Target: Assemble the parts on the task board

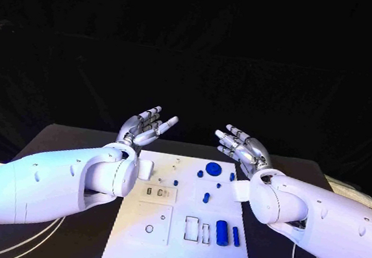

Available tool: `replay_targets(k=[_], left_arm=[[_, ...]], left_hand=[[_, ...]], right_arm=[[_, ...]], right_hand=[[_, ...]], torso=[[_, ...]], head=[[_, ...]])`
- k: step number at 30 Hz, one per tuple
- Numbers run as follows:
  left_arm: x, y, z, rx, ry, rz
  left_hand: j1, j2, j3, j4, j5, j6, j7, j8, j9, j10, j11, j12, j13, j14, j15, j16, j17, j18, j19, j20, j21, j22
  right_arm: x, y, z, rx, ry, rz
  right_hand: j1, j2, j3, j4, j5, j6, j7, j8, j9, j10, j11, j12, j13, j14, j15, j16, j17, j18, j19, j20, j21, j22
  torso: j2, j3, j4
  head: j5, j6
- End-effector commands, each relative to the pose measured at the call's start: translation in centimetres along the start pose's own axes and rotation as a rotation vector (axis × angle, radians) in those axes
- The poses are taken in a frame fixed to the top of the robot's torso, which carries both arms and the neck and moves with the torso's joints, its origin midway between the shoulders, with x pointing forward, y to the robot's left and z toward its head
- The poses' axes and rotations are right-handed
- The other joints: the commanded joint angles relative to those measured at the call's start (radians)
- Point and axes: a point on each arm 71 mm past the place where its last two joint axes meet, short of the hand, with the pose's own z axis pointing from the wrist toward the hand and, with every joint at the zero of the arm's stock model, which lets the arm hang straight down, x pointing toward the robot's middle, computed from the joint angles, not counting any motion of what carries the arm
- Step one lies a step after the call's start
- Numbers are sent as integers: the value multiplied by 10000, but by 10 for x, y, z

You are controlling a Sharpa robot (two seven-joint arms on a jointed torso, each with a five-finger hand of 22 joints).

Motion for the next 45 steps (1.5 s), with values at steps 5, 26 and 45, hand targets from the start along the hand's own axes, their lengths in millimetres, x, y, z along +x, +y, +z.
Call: replay_targets(k=[5, 26, 45], left_arm=[[4, -1, 0, 84, 481, -190], [-19, -22, -23, 319, 1540, -361], [4, -42, -55, -26, 2596, -1379]], left_hand=[[570, 248, 259, 102, 25, 706, 1266, 129, 80, 824, 222, 124, 80, 1068, 162, 243, 143, 282, 443, 183, 206, 105], [1057, 1517, 335, -910, -88, 6726, 734, 1051, 355, 8179, -564, 1040, 422, 7912, -962, 1707, 1163, 752, 8149, -523, 2600, 951], [1055, 1532, 259, -1127, -91, 6992, 645, 803, 338, 8621, -677, 709, 434, 8444, -1121, 1574, 1660, 726, 8689, -711, 2604, 868]], right_arm=[[18, -3, 3, 648, 2826, -284], [-33, 46, 15, -2271, 1534, -7449], [-24, 64, 18, -1882, 2458, -14396]], right_hand=[[1598, 145, 145, -917, -33, 3195, 1122, 366, 252, 4211, -158, 486, 259, 4200, -226, 426, 257, 910, 3581, 80, 781, 348], [1611, -221, 1660, -1631, 10, 7204, 592, 373, 359, 7363, -953, 309, 242, 8161, -1201, 648, 351, 1171, 6345, -649, 1624, 351], [1582, -1087, 1826, -1463, -457, 7662, 2, 338, 353, 7887, -1592, 276, 238, 11576, -2296, 4925, 2878, 1088, 9446, -2101, 4908, 1991]], torso=[[2, -2, -1], [984, -174, 332], [1839, -317, 698]], head=[[1, -5], [-514, 233], [-994, 500]])
